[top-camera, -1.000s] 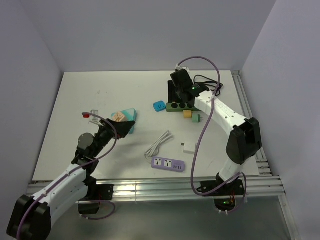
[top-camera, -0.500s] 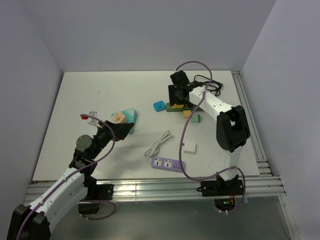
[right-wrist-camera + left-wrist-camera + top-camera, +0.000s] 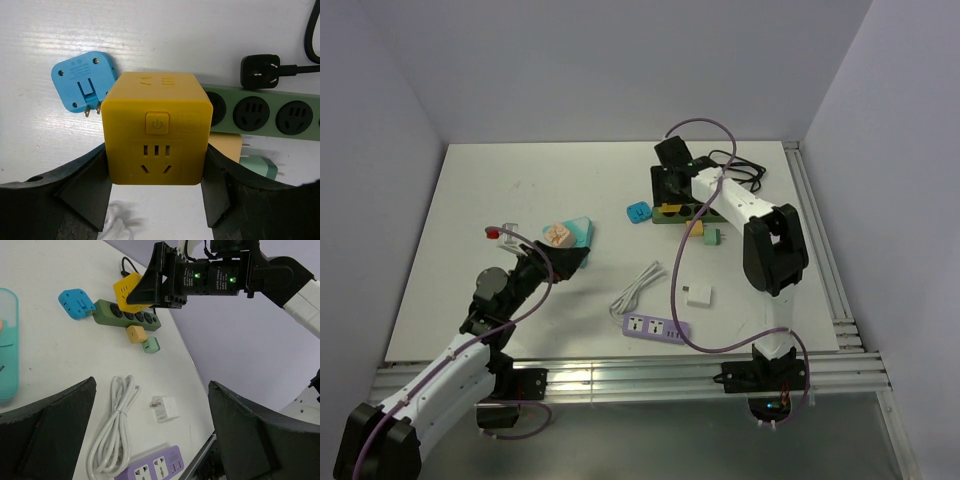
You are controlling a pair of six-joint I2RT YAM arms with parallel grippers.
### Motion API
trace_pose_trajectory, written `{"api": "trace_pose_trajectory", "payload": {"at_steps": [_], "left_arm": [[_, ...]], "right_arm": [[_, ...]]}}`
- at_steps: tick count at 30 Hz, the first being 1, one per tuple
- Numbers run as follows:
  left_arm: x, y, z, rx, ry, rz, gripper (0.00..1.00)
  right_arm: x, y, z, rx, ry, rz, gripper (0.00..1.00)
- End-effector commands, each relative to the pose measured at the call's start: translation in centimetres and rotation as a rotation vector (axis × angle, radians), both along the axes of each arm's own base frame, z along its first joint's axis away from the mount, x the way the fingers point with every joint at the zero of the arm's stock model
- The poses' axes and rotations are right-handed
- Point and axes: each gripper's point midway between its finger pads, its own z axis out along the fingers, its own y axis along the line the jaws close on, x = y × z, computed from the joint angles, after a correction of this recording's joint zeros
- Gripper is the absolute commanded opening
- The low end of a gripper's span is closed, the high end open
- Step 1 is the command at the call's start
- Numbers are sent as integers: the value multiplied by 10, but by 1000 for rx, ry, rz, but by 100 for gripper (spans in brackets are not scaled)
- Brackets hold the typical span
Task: Insert the plug
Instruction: Insert the plug into the socket.
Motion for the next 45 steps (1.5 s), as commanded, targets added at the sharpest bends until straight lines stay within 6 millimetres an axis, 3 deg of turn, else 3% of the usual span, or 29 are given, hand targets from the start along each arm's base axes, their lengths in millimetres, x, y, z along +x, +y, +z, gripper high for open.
{"api": "trace_pose_trajectory", "payload": {"at_steps": [1, 12, 34, 45], "left_arm": [[4, 1, 15, -2, -62, 7, 100], [4, 0, 14, -2, -60, 3, 100], [2, 1, 15, 5, -61, 3, 99], [3, -1, 16, 8, -62, -3, 99]], "right_arm": [[9, -1, 16, 4, -37, -18, 0], [2, -7, 3, -23, 12, -47, 0], [7, -7, -14, -54, 64, -68, 0], [-4, -19, -50, -170, 212, -82, 0]]}}
